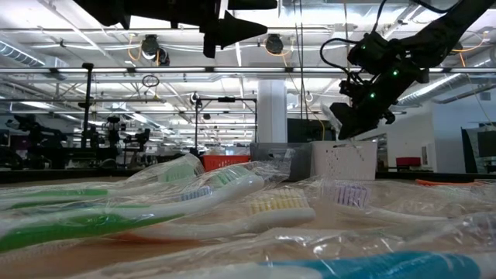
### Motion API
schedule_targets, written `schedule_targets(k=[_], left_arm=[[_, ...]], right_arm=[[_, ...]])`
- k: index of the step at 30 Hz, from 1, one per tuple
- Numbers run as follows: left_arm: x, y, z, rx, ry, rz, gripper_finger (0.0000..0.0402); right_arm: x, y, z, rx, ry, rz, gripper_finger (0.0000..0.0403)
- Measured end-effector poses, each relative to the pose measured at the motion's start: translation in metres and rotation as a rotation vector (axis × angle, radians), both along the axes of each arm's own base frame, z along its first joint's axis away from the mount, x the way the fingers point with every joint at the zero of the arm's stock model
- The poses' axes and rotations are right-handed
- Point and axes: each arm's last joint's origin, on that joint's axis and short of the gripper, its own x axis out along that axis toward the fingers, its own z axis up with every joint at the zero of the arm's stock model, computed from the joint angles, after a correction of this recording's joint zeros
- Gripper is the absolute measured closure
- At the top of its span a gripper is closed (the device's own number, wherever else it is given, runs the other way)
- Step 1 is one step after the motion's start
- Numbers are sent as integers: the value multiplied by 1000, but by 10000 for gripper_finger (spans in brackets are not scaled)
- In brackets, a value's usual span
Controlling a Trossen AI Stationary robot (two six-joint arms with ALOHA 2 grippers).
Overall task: Pick & Place Toothbrushes
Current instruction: Put the green toothbrush into the white bin
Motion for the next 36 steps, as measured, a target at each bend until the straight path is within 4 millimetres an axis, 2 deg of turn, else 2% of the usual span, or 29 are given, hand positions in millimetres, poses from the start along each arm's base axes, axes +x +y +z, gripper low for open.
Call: schedule_targets(k=[6,21,30,36], left_arm=[[0,0,0,-1,0,0,149],[0,0,0,-2,0,0,149],[0,0,-1,-1,15,0,149],[0,0,-3,3,33,0,149]], right_arm=[[1,-1,-2,-1,14,4,307],[2,-1,2,-24,-8,21,309],[9,4,10,46,-162,221,310],[15,28,26,118,-287,512,311]])
